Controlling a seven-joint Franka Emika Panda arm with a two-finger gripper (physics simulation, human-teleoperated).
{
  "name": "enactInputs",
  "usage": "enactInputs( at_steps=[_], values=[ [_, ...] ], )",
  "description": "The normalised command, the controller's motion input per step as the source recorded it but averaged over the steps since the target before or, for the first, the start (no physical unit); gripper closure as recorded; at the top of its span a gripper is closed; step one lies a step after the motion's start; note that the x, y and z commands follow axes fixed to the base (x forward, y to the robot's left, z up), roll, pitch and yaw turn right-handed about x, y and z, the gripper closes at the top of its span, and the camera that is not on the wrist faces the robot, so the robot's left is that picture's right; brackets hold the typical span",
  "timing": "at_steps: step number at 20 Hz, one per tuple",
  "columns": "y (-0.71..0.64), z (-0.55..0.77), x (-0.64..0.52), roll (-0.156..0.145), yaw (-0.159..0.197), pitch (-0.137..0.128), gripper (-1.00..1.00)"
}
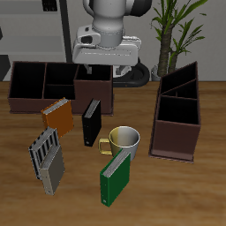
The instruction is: Place the black book into the left desk caddy's left compartment
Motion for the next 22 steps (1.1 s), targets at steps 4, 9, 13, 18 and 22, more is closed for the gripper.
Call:
enactInputs(
  at_steps=[4,9,13,18,22],
  values=[
    [-0.32,-0.03,-0.08,0.012,-0.015,-0.08,-1.0],
    [-0.2,-0.22,0.02,0.011,-0.008,-0.063,-1.0],
    [-0.12,-0.22,0.08,-0.011,-0.011,-0.064,-1.0],
    [-0.09,-0.21,0.09,-0.026,-0.052,-0.031,-1.0],
    [0.1,-0.18,0.04,0.024,-0.019,-0.01,-1.0]
  ],
)
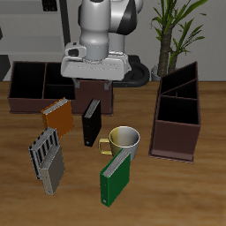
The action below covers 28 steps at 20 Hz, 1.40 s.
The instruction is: Place the black book into the left desk caddy's left compartment
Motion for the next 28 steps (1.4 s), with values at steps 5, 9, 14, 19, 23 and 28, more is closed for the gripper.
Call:
enactInputs(
  at_steps=[5,9,14,19,23,28],
  values=[
    [-0.02,-0.3,0.09,-0.022,-0.013,-0.001,-1.0],
    [-0.07,-0.23,0.06,-0.008,-0.045,-0.003,-1.0],
    [-0.08,-0.22,0.03,-0.004,-0.054,0.005,-1.0],
    [0.15,-0.32,0.04,0.015,-0.012,0.035,-1.0],
    [0.09,-0.41,0.05,0.0,-0.004,0.048,-1.0],
    [-0.15,-0.38,0.07,-0.029,-0.035,0.048,-1.0]
  ],
)
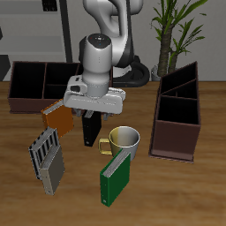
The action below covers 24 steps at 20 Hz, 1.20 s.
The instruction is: Place the black book into the left desk caddy's left compartment
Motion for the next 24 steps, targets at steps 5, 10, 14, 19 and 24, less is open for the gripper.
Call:
enactInputs(
  at_steps=[5,10,14,19,24],
  values=[
    [0.04,-0.22,0.0,0.004,-0.017,0.023,1.0],
    [0.13,0.04,-0.01,0.021,0.003,-0.004,1.0],
    [0.23,0.21,-0.06,0.023,0.012,-0.004,1.0],
    [0.23,0.43,-0.12,-0.018,-0.025,-0.016,1.0],
    [0.31,0.63,-0.29,-0.006,-0.046,-0.03,1.0]
  ],
)
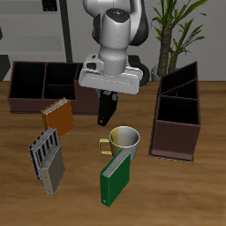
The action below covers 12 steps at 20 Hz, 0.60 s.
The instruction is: Place the black book into the left desk caddy's left compartment
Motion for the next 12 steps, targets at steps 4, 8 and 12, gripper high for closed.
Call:
enactInputs(
  at_steps=[4,8,12],
  values=[
    [0.38,0.72,-0.36,-0.053,-0.066,-0.034,1.0],
    [0.42,0.64,-0.31,0.008,-0.059,-0.087,1.0],
    [0.8,0.55,-0.39,0.019,0.007,-0.054,1.0]
  ],
)
